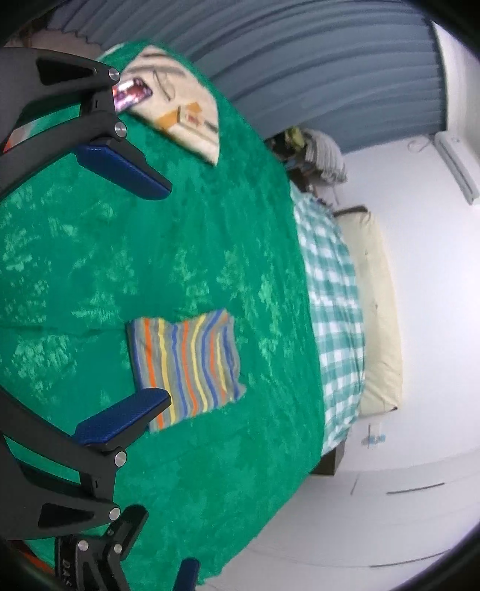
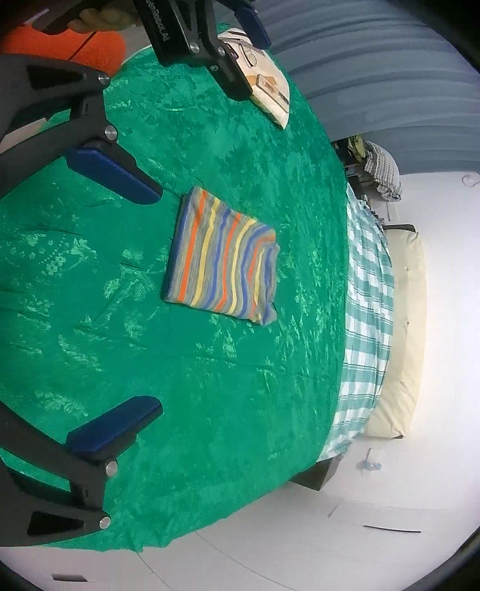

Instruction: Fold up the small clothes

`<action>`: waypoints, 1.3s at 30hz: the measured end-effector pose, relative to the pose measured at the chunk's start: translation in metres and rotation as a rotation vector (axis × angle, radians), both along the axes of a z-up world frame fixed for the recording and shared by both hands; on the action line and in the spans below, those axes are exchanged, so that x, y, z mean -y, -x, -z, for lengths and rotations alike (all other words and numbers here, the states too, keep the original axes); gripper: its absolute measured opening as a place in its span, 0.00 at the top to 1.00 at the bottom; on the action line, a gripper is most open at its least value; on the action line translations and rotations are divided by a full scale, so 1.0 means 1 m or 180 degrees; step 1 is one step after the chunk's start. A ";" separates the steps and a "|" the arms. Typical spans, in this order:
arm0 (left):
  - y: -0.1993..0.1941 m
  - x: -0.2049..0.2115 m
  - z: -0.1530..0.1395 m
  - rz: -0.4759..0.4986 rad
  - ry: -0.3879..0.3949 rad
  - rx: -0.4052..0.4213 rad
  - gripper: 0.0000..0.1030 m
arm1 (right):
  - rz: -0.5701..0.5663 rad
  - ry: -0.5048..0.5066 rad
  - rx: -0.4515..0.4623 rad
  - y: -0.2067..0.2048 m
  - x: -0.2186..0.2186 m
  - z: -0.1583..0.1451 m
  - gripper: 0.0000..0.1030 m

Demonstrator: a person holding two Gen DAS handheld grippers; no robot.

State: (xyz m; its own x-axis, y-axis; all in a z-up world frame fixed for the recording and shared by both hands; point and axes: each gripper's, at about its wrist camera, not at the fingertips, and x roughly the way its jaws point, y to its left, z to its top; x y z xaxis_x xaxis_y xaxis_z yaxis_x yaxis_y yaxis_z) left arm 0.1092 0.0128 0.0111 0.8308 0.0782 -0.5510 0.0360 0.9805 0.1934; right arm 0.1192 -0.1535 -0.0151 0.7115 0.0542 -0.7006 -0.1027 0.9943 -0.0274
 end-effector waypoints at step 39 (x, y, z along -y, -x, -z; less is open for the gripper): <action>0.096 -0.016 -0.040 0.0038 0.0309 -0.0579 0.01 | 0.0068 0.0184 0.0014 0.130 -0.006 -0.078 0.01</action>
